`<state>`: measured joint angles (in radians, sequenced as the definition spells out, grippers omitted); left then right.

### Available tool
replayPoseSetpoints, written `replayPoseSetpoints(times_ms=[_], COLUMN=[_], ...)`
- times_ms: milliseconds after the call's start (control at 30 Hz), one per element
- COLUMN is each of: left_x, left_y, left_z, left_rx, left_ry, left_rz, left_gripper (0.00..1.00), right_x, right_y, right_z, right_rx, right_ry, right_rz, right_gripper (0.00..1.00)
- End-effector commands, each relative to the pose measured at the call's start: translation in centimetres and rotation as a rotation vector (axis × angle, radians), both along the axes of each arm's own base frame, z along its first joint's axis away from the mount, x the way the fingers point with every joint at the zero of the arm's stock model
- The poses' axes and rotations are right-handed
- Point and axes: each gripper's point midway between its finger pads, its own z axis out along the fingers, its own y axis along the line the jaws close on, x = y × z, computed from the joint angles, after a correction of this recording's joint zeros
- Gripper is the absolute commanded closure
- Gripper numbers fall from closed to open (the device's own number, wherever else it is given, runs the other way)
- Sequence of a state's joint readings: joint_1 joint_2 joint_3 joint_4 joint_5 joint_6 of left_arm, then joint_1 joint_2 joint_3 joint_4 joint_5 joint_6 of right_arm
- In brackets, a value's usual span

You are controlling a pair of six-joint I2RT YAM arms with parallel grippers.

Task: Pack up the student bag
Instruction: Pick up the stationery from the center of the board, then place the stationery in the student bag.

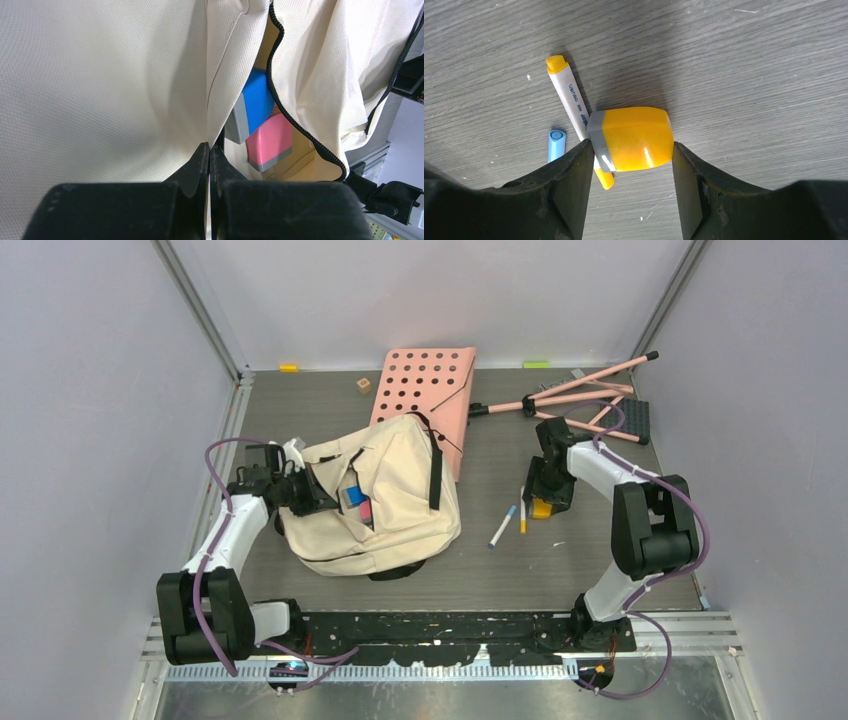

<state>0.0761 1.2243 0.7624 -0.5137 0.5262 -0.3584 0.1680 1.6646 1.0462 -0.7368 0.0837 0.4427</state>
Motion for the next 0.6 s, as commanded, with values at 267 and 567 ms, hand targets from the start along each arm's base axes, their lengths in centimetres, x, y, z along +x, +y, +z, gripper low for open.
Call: replayPoseSetpoints(times_ms=[267, 567], left_x=[0.1, 0.1], left_y=[-0.4, -0.3], left_z=[0.6, 0.3], left_rx=[-0.028, -0.021], left_ry=[-0.024, -0.015], left_rz=[-0.029, -0.020], left_gripper=[1.00, 1.00], right_x=[2.5, 0.0], right_y=[9.0, 29.9], right_z=[9.1, 16.5], right_rx=[0.094, 0.381], right_ry=[-0.232, -0.377], right_rz=[0.178, 0.648], right_gripper=[0.60, 0.61])
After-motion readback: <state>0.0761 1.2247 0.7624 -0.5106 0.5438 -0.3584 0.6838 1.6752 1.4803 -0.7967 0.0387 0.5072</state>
